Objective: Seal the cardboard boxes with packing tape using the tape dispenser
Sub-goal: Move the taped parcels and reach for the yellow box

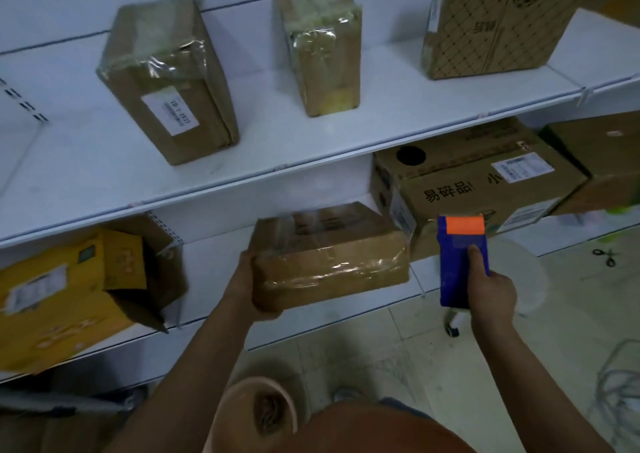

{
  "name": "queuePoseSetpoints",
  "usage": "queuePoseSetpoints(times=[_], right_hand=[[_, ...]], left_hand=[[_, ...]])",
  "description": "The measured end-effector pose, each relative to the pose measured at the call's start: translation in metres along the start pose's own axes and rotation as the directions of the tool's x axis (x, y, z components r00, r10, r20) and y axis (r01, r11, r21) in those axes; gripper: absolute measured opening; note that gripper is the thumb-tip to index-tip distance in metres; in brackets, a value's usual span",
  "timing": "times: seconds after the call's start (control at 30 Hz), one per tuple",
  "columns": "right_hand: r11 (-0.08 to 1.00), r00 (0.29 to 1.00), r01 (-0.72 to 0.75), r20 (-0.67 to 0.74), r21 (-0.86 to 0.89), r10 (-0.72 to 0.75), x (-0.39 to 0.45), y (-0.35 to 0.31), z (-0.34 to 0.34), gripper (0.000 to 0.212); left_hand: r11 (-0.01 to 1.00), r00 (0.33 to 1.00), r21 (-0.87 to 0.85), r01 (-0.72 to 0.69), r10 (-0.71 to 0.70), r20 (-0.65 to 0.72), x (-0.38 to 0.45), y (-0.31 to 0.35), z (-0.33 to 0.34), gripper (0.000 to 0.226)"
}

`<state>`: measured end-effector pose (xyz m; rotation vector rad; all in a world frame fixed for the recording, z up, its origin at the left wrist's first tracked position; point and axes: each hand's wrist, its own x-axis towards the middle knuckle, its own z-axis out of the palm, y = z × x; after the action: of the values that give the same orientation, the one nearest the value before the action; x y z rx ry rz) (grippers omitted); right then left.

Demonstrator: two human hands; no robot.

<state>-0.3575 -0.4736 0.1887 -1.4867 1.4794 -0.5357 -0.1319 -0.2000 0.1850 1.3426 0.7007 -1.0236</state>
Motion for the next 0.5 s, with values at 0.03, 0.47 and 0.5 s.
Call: queuePoseSetpoints(times=[0.03,0.47,0.5], right_hand=[[1.0,1.0,0.003,-0.005,0.016,-0.003,-0.003,-0.003,0.0,0.062],[0.996,0.939,-0.043,0.343,0.081,0.013,-0.03,-0.036,0.047,0.049],[0.998,0.939,-0.025,0.343,0.058,0.004,-0.031,-0.037,0.05,0.049]], left_hand=[[0.999,1.0,-0.033,0.025,-0.024,0.018,-0.001,-0.003,-0.011,0.06],[0.964,0.97,-0.101,0.244,-0.243,0.03,-0.011,-0.006,-0.068,0.054],[0.968,0.971,-0.084,0.238,-0.237,0.021,-0.008,-0.003,-0.067,0.056]])
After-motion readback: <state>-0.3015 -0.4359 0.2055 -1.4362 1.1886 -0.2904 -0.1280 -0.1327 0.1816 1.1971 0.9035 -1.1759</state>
